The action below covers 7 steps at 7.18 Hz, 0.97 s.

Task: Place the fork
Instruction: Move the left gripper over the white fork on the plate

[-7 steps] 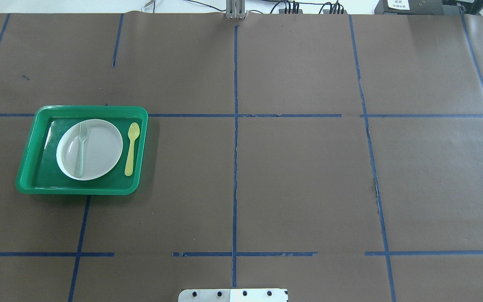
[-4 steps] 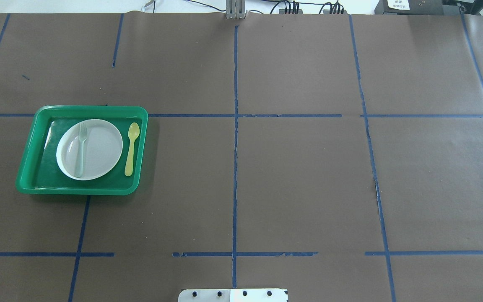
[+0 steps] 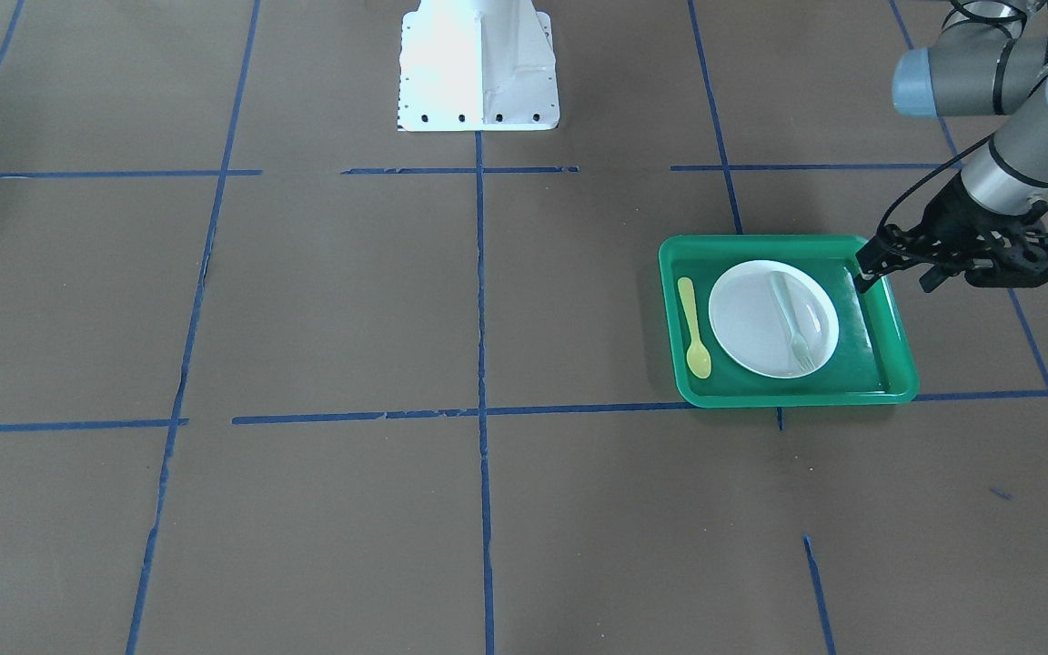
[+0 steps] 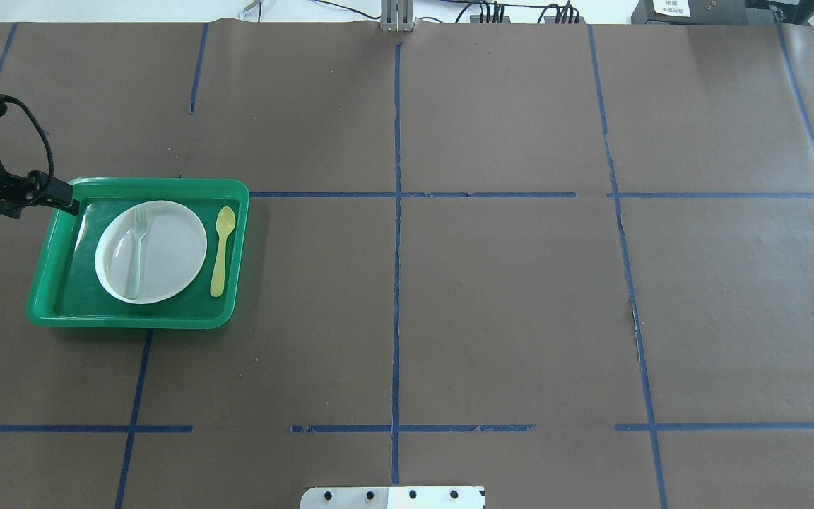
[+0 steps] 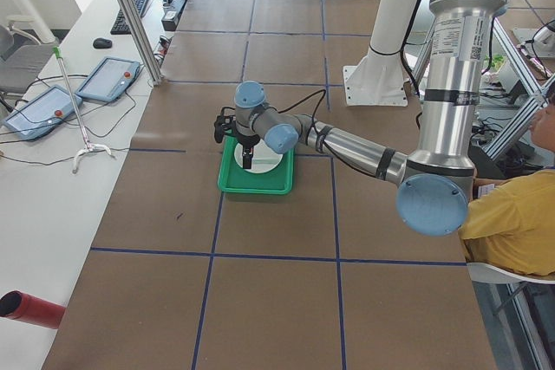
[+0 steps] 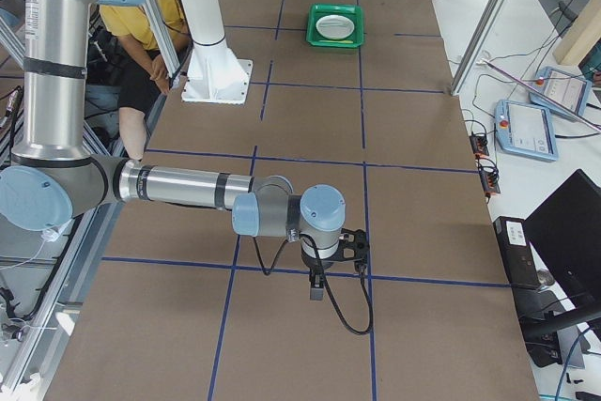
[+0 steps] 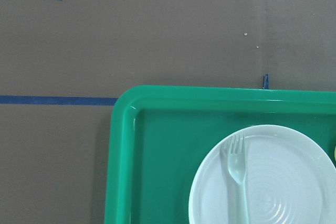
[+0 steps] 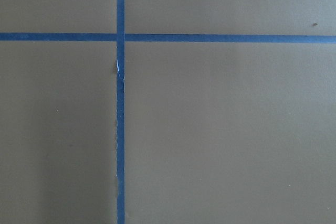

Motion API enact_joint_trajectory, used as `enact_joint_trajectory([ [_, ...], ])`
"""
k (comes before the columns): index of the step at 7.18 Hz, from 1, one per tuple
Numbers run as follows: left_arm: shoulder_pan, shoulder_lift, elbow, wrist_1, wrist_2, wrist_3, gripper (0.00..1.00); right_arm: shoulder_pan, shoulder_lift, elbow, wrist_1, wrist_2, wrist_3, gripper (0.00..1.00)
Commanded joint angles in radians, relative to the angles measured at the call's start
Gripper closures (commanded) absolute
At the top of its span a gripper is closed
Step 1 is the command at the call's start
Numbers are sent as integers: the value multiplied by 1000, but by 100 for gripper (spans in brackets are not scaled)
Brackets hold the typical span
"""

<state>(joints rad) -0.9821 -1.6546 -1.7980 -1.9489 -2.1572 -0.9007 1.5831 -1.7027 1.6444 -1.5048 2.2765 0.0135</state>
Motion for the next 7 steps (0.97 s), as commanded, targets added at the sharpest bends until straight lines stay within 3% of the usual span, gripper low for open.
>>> enact_joint_trajectory([
  [1,123,-94,64,1,129,-147,1,0,0,0,0,0,0,0],
  [7,184,-151,163,-1,131,-142,12,0,0,0,0,0,0,0],
])
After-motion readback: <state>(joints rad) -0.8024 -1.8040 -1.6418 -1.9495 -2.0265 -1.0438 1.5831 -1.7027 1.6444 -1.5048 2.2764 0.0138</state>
